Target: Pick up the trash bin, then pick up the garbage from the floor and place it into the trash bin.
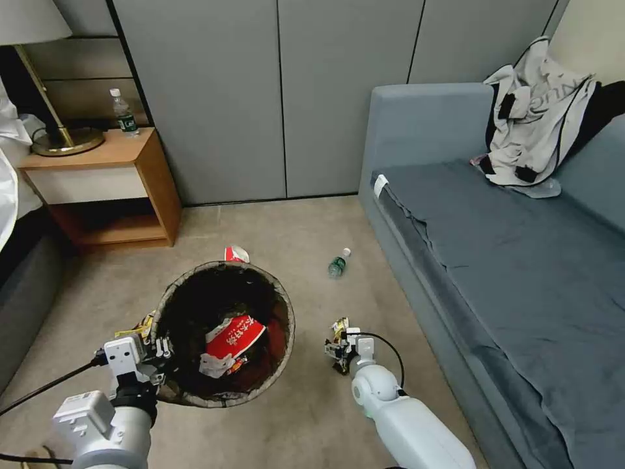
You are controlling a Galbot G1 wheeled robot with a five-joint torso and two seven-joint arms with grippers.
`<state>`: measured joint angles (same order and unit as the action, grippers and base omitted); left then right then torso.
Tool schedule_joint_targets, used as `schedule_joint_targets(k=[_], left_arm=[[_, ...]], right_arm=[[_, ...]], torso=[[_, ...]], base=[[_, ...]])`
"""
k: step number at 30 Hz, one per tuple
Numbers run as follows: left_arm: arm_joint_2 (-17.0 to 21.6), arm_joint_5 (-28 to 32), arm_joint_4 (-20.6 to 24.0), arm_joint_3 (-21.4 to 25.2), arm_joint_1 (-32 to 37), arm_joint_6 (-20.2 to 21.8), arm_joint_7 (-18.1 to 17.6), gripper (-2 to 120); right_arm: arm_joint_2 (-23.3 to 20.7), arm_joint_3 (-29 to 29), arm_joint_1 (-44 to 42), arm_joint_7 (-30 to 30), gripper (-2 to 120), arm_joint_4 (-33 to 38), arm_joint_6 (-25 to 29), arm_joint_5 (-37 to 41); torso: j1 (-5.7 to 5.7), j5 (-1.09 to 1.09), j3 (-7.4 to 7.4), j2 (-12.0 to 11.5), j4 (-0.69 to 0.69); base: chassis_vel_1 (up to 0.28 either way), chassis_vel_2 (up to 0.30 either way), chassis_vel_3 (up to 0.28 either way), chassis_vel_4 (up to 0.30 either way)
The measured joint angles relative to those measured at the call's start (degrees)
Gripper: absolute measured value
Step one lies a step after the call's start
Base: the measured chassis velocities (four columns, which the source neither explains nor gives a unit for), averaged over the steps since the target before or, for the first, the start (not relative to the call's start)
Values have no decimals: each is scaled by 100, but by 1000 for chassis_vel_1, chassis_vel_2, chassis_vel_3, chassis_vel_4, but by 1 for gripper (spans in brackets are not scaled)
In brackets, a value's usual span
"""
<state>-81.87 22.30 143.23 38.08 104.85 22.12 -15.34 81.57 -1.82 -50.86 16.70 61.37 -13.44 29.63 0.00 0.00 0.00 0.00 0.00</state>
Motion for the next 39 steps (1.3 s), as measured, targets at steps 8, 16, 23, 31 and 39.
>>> schedule_joint_targets(k=[8, 16, 23, 31, 39], left_arm=[[-7, 0, 0, 3, 1, -1, 1, 3], [-10, -1, 0, 3, -17, 0, 3, 3], [-9, -2, 0, 3, -44, -2, 3, 3], [-7, -1, 0, 4, -70, -4, 5, 3], [-8, 1, 0, 3, -74, -4, 6, 3]], right_arm=[[164, 71, 140, -65, 100, -453, 111, -134], [280, 150, 294, -173, 100, -796, 201, -293], [317, 217, 354, -268, 100, -1044, 291, -485], [363, 275, 379, -362, 100, -1253, 377, -710], [443, 404, 432, -440, 90, -1483, 463, -902]], torso=[[0, 0, 0, 0, 0], [0, 0, 0, 0, 0], [0, 0, 0, 0, 0], [0, 0, 0, 0, 0], [0, 0, 0, 0, 0]], base=[[0, 0, 0, 0], [0, 0, 0, 0], [0, 0, 0, 0], [0, 0, 0, 0], [0, 0, 0, 0]])
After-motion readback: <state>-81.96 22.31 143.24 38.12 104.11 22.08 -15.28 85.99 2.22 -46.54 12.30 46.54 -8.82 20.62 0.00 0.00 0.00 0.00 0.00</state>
